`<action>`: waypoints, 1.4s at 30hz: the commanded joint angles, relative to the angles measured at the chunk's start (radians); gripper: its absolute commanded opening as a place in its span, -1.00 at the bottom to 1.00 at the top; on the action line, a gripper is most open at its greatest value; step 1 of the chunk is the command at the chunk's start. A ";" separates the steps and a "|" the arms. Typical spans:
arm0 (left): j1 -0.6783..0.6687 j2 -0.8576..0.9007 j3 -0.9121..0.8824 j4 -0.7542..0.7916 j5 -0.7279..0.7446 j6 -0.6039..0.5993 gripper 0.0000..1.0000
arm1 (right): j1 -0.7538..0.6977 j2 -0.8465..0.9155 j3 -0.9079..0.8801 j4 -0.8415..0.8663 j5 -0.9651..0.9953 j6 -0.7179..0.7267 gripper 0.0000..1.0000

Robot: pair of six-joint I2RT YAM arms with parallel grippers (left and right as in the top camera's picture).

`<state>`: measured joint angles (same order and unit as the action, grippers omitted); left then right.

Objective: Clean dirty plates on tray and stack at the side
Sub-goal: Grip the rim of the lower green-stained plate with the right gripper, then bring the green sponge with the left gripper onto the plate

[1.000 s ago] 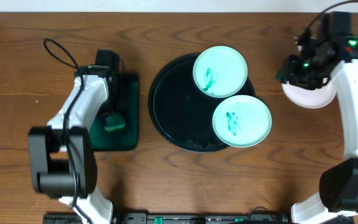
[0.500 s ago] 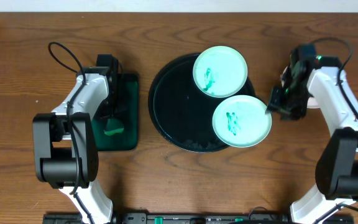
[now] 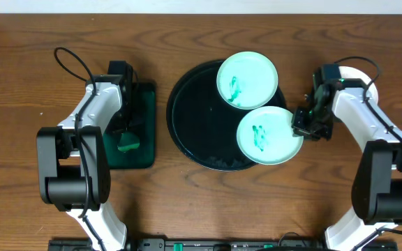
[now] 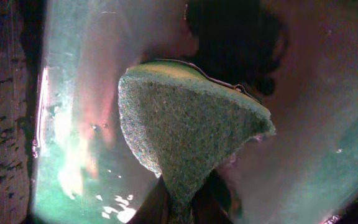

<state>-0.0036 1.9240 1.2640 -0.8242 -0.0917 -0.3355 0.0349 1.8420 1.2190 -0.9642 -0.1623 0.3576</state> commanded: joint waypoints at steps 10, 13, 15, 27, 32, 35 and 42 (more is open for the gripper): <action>0.002 0.004 -0.008 0.003 0.009 0.018 -0.85 | 0.105 -0.008 -0.019 0.060 -0.007 0.024 -0.97; 0.002 0.004 -0.008 0.004 0.040 0.019 -0.86 | 0.142 -0.010 -0.019 0.060 -0.007 -0.008 -0.97; 0.002 0.004 -0.008 0.004 0.060 0.027 -0.86 | 0.171 -0.011 -0.019 0.063 -0.006 -0.019 -0.97; 0.000 -0.140 0.016 -0.004 0.108 0.028 -0.86 | 0.285 -0.011 -0.019 0.106 -0.007 -0.018 -0.97; -0.020 -0.274 0.016 -0.015 0.171 0.028 -0.86 | 0.287 -0.011 -0.019 0.116 -0.007 -0.018 -0.98; -0.051 -0.329 0.016 -0.007 0.233 0.027 -0.86 | 0.287 -0.011 -0.019 0.118 -0.007 -0.018 -0.97; -0.197 -0.315 0.016 0.014 0.320 0.019 -0.86 | 0.292 -0.011 -0.028 0.142 -0.011 -0.024 -0.98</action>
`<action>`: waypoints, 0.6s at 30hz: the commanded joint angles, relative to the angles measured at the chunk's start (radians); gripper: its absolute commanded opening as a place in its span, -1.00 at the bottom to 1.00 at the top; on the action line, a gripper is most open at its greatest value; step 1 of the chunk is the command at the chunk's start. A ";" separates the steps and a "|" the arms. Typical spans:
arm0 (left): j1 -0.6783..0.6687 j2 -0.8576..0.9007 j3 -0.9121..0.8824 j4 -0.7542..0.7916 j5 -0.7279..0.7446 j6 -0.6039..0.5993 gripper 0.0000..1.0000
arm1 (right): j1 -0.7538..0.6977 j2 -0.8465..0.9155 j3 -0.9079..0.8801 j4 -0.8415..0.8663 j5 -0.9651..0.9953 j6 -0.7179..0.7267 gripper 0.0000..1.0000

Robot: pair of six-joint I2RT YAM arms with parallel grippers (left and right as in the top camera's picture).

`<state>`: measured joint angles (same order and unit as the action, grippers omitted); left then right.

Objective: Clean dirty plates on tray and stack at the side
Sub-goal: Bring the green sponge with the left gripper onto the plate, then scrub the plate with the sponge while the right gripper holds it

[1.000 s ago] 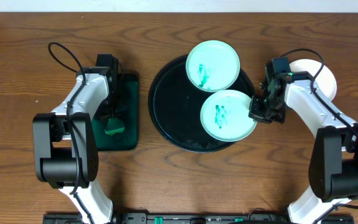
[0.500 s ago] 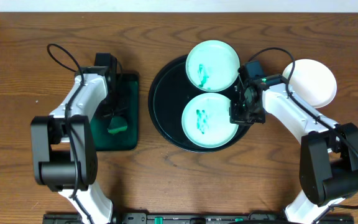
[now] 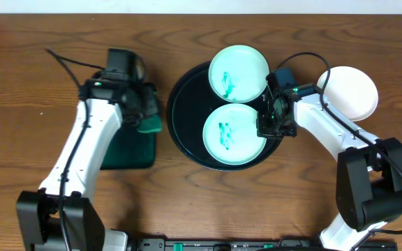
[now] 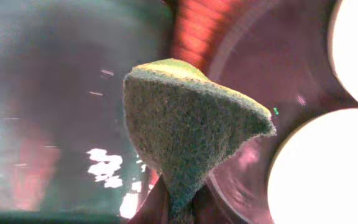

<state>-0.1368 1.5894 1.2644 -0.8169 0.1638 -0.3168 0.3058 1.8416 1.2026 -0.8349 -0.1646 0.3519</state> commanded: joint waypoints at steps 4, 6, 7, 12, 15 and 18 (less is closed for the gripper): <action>-0.169 0.031 0.016 0.044 0.065 -0.005 -0.85 | 0.042 -0.009 -0.037 0.039 -0.024 -0.026 -0.98; -0.217 0.031 0.016 0.072 0.064 -0.030 -0.86 | 0.055 -0.008 -0.047 0.046 -0.027 -0.023 -0.97; -0.247 0.032 0.016 0.091 0.064 -0.045 -0.86 | 0.064 -0.008 -0.055 0.056 -0.028 -0.023 -0.97; -0.317 0.075 0.016 0.158 0.060 -0.073 -0.86 | 0.096 -0.006 -0.074 0.090 -0.051 -0.008 -0.97; -0.325 0.128 0.016 0.185 0.060 -0.101 -0.86 | 0.111 -0.006 -0.079 0.104 -0.054 0.001 -0.97; -0.325 0.205 0.016 0.220 0.066 -0.121 -0.86 | 0.116 -0.006 -0.079 0.102 -0.054 0.003 -0.97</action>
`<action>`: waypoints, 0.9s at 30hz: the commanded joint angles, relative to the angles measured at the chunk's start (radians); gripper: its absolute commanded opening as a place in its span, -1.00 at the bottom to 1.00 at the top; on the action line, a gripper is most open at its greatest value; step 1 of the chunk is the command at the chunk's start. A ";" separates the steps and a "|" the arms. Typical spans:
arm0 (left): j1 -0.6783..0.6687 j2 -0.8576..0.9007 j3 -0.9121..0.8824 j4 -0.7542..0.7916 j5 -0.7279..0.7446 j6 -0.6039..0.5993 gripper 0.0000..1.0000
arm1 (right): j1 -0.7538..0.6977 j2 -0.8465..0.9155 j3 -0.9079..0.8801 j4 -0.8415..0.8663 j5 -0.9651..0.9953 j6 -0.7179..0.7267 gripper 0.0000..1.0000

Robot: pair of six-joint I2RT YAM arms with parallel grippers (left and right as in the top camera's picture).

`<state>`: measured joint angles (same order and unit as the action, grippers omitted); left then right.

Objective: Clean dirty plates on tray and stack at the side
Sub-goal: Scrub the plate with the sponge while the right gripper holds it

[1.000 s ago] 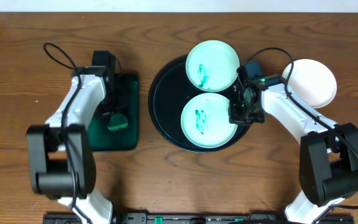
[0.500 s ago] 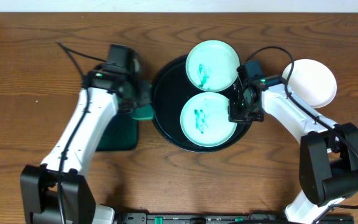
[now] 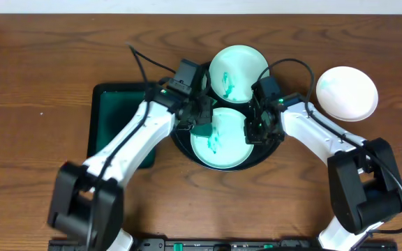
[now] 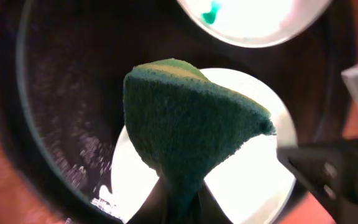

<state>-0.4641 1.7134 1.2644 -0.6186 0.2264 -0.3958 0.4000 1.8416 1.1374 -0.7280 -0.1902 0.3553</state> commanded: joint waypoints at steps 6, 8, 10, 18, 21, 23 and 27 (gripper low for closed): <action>0.002 0.234 0.016 0.061 0.055 -0.071 -0.86 | 0.023 -0.006 -0.014 -0.005 -0.028 0.000 -0.97; 0.002 0.275 0.016 0.069 0.078 -0.074 -0.86 | 0.023 -0.006 -0.014 -0.005 -0.028 0.000 -0.98; 0.001 0.312 0.016 0.083 0.135 -0.075 -0.86 | 0.023 -0.006 -0.015 -0.005 -0.028 0.000 -0.97; -0.078 0.374 0.016 0.090 0.334 -0.087 -0.86 | 0.023 -0.006 -0.015 -0.005 -0.028 0.000 -0.97; -0.132 0.374 0.016 0.101 0.395 -0.085 -0.86 | 0.023 -0.006 -0.015 -0.009 -0.028 0.000 -0.97; -0.169 0.374 0.016 0.101 0.422 -0.085 -0.86 | 0.023 -0.006 -0.015 -0.016 -0.028 0.000 -0.97; -0.183 0.374 0.016 0.093 0.450 -0.089 -0.85 | 0.023 -0.006 -0.015 -0.021 -0.028 0.004 -0.98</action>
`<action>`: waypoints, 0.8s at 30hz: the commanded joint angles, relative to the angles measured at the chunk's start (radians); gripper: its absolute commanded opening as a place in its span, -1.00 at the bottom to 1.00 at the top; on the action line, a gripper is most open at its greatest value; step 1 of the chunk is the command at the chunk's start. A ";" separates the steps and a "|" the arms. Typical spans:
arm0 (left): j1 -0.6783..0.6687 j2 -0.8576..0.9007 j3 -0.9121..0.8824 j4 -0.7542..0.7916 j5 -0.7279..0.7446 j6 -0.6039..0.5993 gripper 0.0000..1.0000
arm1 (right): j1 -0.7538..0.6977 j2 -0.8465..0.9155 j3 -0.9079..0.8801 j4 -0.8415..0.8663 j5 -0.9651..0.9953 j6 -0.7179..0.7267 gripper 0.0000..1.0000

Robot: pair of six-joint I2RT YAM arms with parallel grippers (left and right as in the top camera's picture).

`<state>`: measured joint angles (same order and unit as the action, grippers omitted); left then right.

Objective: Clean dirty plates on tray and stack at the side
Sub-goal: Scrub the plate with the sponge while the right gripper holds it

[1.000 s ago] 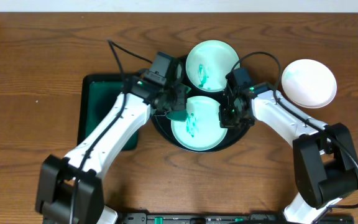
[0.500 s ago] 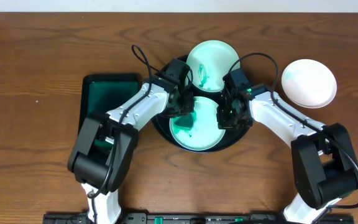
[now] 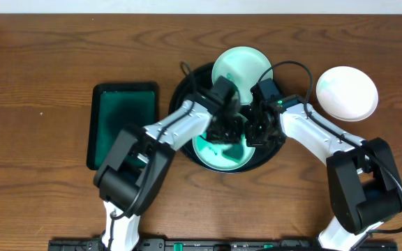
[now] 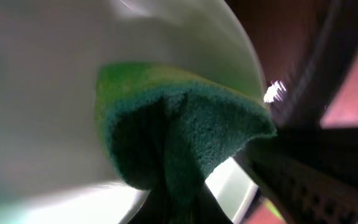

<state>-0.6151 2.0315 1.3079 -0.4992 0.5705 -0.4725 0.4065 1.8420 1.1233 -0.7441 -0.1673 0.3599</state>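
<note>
A black round tray [image 3: 180, 104] holds two mint plates. The far plate [image 3: 241, 63] lies at the tray's back. The near plate [image 3: 215, 155] is partly hidden under both grippers. My left gripper [image 3: 227, 130] is shut on a green sponge [image 4: 185, 134], which is pressed flat against the near plate [image 4: 42, 87]. In the left wrist view the left gripper [image 4: 179, 210] pinches the sponge from below. My right gripper [image 3: 257, 130] is shut on the near plate's right rim, and its dark finger [image 4: 303, 177] shows beside the sponge.
A white plate [image 3: 346, 92] lies on the wooden table to the right of the black tray. A green rectangular tray [image 3: 121, 125] sits at the left. Cables arch over the black tray's back.
My left gripper has moved from the near plate's left side to its middle. The sponge hung above the plate then and now presses on it. The right gripper has not moved.
At first the sponge was held over the green tray, and my right gripper held the near plate at the black tray's right edge. Then the plate lay in the tray's middle with the sponge lifted beside the green tray. Later the sponge hung over the plate; now it presses on it.
</note>
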 commanded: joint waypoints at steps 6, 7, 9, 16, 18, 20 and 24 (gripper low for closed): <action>0.025 0.056 -0.027 -0.087 -0.043 -0.016 -0.86 | 0.016 -0.007 -0.001 -0.008 -0.051 0.003 -0.97; 0.040 0.056 -0.027 -0.101 -0.077 -0.015 -0.86 | 0.016 -0.007 -0.001 -0.008 -0.051 0.003 -0.98; 0.077 0.056 -0.027 -0.137 -0.174 -0.011 -0.86 | 0.016 -0.007 -0.001 -0.008 -0.051 0.004 -0.97; 0.168 0.056 -0.027 -0.233 -0.474 0.027 -0.86 | 0.016 -0.007 -0.001 -0.008 -0.051 0.006 -0.98; 0.182 0.056 -0.027 -0.249 -0.591 0.026 -0.86 | 0.016 -0.007 -0.001 -0.007 -0.051 0.006 -0.98; 0.183 0.056 -0.027 -0.256 -0.686 0.026 -0.86 | 0.016 -0.007 -0.001 -0.007 -0.051 0.006 -0.98; 0.182 0.055 -0.027 -0.269 -0.881 0.005 -0.86 | 0.016 -0.007 -0.001 -0.008 -0.051 0.006 -0.98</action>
<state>-0.4931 2.0041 1.3334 -0.7414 0.2550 -0.4446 0.4248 1.8420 1.1179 -0.7387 -0.2623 0.3752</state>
